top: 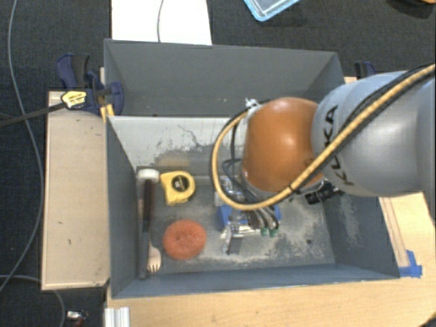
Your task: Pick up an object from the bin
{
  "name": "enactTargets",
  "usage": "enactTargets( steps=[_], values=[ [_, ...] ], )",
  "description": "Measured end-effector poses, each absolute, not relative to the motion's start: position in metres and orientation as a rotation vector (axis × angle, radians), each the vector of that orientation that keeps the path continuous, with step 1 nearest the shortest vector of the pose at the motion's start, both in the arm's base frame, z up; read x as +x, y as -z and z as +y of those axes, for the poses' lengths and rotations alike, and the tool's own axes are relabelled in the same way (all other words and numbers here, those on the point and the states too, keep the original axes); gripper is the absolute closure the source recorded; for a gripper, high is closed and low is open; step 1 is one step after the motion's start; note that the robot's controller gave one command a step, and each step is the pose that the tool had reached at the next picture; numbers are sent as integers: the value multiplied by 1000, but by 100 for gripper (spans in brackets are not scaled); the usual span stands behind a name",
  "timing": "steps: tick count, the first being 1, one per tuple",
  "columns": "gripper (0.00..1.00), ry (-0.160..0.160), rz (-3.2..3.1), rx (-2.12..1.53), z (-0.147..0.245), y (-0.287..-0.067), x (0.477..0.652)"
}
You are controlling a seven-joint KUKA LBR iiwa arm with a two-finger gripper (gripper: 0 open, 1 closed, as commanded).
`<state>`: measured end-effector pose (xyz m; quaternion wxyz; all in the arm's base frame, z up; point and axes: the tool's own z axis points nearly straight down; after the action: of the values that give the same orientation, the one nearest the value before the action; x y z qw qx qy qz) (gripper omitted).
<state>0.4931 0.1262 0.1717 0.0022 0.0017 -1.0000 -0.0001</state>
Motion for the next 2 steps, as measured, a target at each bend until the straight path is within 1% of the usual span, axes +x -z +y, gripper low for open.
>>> enactTargets(
  steps=[1,2],
  values=[
    [0,1,-3144,-2,126,-175,495],
    [0,4,-3150,-9,85,-116,508]
  ],
)
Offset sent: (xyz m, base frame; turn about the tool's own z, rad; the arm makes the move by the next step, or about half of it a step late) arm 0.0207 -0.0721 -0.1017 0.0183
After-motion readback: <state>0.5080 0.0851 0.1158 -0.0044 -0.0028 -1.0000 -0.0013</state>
